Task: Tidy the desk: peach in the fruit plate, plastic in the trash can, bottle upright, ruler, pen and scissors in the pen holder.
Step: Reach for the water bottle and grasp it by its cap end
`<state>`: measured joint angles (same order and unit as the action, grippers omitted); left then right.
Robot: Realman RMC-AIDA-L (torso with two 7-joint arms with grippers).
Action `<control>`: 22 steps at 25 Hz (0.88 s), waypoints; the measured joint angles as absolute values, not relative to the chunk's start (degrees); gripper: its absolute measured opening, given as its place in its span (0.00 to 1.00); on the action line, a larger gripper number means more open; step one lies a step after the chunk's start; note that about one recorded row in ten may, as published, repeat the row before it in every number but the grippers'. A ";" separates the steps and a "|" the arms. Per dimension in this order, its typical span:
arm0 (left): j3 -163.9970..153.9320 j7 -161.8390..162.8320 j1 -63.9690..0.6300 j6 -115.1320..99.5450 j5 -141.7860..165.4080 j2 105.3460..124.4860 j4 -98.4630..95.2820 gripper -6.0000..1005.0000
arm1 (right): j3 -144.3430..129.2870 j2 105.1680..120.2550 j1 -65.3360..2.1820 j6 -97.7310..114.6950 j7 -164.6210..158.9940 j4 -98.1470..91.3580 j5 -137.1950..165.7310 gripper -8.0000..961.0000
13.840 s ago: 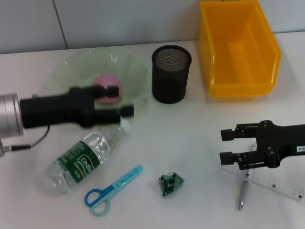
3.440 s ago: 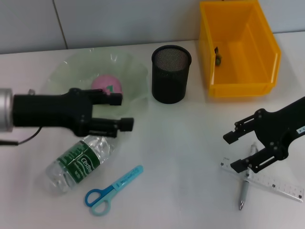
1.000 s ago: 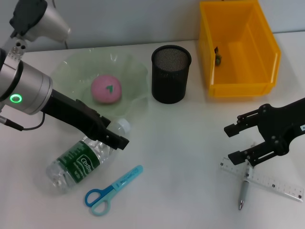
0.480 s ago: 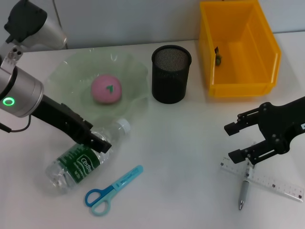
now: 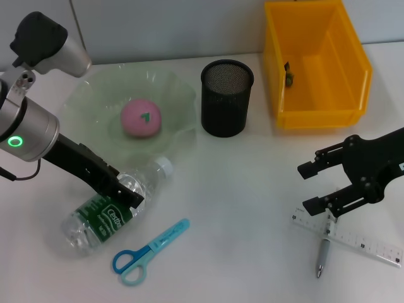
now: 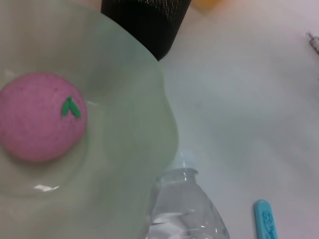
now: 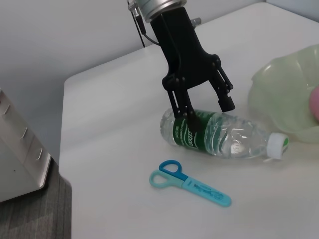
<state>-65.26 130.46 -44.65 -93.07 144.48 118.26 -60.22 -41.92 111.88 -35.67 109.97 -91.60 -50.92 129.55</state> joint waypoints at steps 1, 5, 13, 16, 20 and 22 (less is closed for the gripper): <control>-65.26 130.46 -44.65 -93.07 144.48 118.26 -60.22 0.85 | -41.92 111.88 -35.62 109.98 -91.68 -50.94 129.54 0.79; -65.46 129.65 -45.09 -91.88 144.50 118.23 -58.37 0.85 | -41.91 111.88 -35.53 110.11 -92.02 -51.03 129.55 0.79; -65.42 129.28 -45.47 -92.26 143.90 118.44 -57.68 0.85 | -41.45 111.88 -35.50 110.79 -92.19 -51.07 129.55 0.79; -65.42 129.05 -45.49 -92.42 143.60 118.48 -57.73 0.85 | -41.29 111.88 -35.51 111.11 -92.21 -51.07 129.55 0.79; -65.40 127.88 -45.67 -91.89 142.99 118.55 -57.16 0.85 | -41.13 111.88 -35.50 111.66 -92.37 -51.07 129.55 0.79; -65.45 127.30 -45.94 -91.55 142.96 118.59 -56.40 0.85 | -41.09 111.88 -35.50 111.84 -92.40 -51.09 129.55 0.79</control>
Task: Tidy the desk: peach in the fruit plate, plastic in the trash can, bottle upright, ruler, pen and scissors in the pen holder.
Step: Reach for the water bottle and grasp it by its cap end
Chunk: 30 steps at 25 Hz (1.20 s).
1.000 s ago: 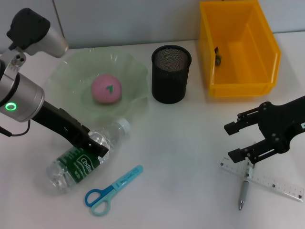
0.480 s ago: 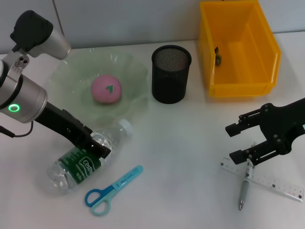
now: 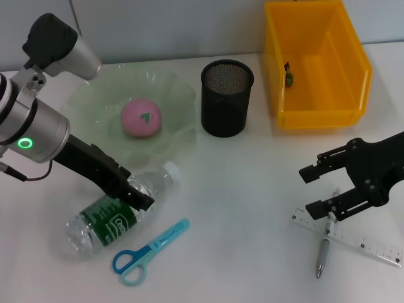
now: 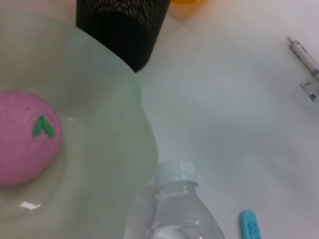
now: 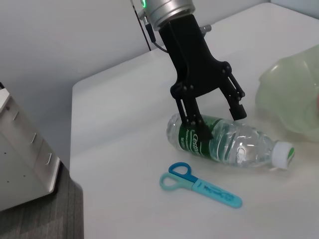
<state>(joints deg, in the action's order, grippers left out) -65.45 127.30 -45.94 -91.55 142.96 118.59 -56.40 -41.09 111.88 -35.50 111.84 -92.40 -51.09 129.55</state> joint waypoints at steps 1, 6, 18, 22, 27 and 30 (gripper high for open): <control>-65.45 127.28 -45.95 -91.55 142.93 118.60 -56.36 0.85 | -40.81 111.88 -35.50 112.07 -92.49 -51.13 129.55 0.79; -65.49 126.64 -45.94 -91.44 141.54 118.67 -56.09 0.85 | -40.35 111.97 -35.31 112.41 -92.64 -51.28 129.56 0.79; -67.62 125.66 -46.10 -89.50 139.47 118.69 -55.78 0.85 | -40.34 112.15 -34.68 112.86 -92.99 -52.74 129.64 0.79; -68.42 125.59 -46.58 -88.42 139.25 118.61 -54.73 0.85 | -40.34 112.15 -34.64 112.86 -92.99 -52.74 129.64 0.79; -68.42 125.60 -46.67 -89.05 138.03 118.64 -54.58 0.85 | -40.27 112.15 -34.59 112.94 -93.05 -52.74 129.83 0.79; -68.36 125.85 -46.21 -90.20 136.19 118.60 -54.87 0.85 | -40.13 112.15 -34.35 112.94 -93.05 -52.89 129.84 0.79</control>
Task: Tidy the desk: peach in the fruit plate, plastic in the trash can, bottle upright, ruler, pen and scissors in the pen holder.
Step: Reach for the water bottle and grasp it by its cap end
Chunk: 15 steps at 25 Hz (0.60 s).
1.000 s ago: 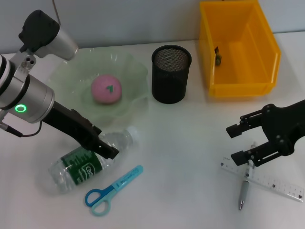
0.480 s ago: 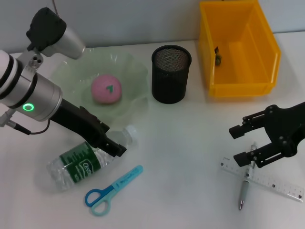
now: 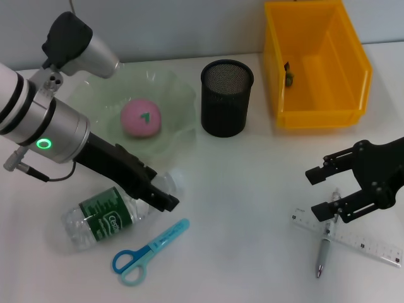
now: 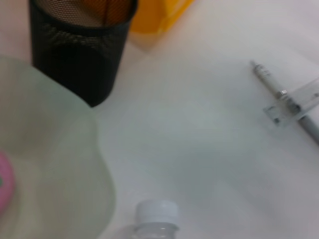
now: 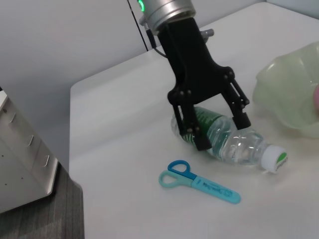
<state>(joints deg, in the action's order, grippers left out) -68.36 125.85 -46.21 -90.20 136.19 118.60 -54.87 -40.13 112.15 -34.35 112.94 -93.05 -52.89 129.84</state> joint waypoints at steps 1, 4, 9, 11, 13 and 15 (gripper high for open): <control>-68.26 125.86 -46.06 -90.54 135.70 118.59 -55.12 0.85 | -40.09 112.14 -34.19 112.94 -93.09 -53.23 129.84 0.79; -68.12 125.05 -45.20 -91.22 133.21 118.55 -56.63 0.85 | -40.01 112.16 -34.08 112.95 -93.14 -53.42 129.84 0.79; -69.70 122.36 -45.03 -85.98 132.75 118.53 -55.41 0.85 | -39.70 112.16 -33.94 112.94 -93.28 -53.44 129.97 0.79; -71.52 122.15 -45.21 -83.64 133.41 118.50 -54.08 0.84 | -39.65 112.16 -33.78 112.96 -93.68 -53.58 130.02 0.79; -73.33 122.15 -45.16 -82.24 134.80 118.50 -53.76 0.83 | -39.64 112.15 -33.64 113.02 -93.83 -53.82 130.02 0.79; -73.76 122.15 -45.04 -82.06 135.20 118.50 -53.88 0.80 | -39.63 112.15 -33.28 113.30 -94.14 -54.59 129.96 0.79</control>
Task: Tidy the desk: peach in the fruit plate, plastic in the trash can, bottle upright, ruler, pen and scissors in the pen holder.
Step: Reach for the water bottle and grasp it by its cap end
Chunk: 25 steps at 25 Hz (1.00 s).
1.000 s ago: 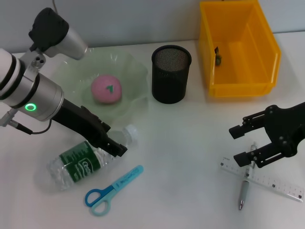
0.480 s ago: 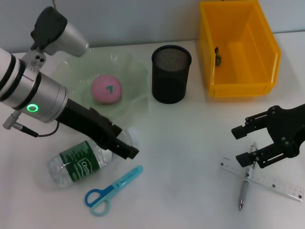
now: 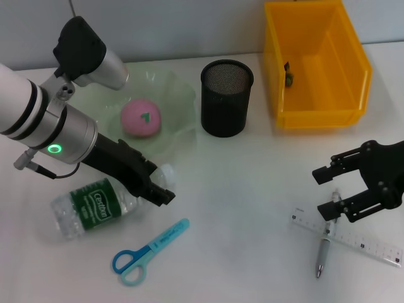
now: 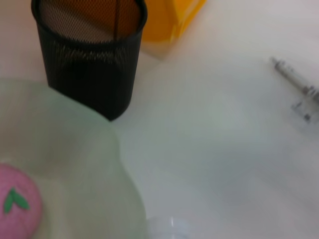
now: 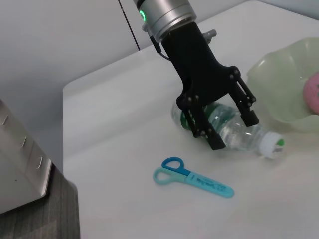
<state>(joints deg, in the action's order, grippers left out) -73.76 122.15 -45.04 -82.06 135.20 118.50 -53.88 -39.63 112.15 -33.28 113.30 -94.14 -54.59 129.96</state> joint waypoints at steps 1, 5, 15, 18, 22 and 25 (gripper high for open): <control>-74.23 122.30 -44.85 -82.10 135.84 118.51 -54.19 0.78 | -39.57 112.20 -32.94 113.68 -94.39 -55.38 129.81 0.79; -73.91 122.59 -44.30 -82.81 135.79 118.50 -55.38 0.77 | -39.44 112.28 -32.78 113.87 -94.53 -55.68 129.74 0.79; -74.37 123.31 -42.64 -84.74 135.11 118.66 -59.08 0.77 | -39.45 112.32 -32.78 114.12 -94.66 -55.73 129.66 0.79; -74.73 123.14 -42.63 -84.28 135.05 118.71 -59.10 0.76 | -39.30 112.32 -32.78 114.16 -94.67 -55.72 129.60 0.79; -75.75 123.25 -41.96 -82.67 135.46 118.65 -59.49 0.76 | -38.90 112.32 -32.79 114.34 -94.74 -55.73 129.55 0.79; -75.68 123.24 -41.59 -82.15 135.49 118.55 -60.03 0.76 | -38.86 112.33 -32.85 114.37 -94.89 -55.81 129.54 0.79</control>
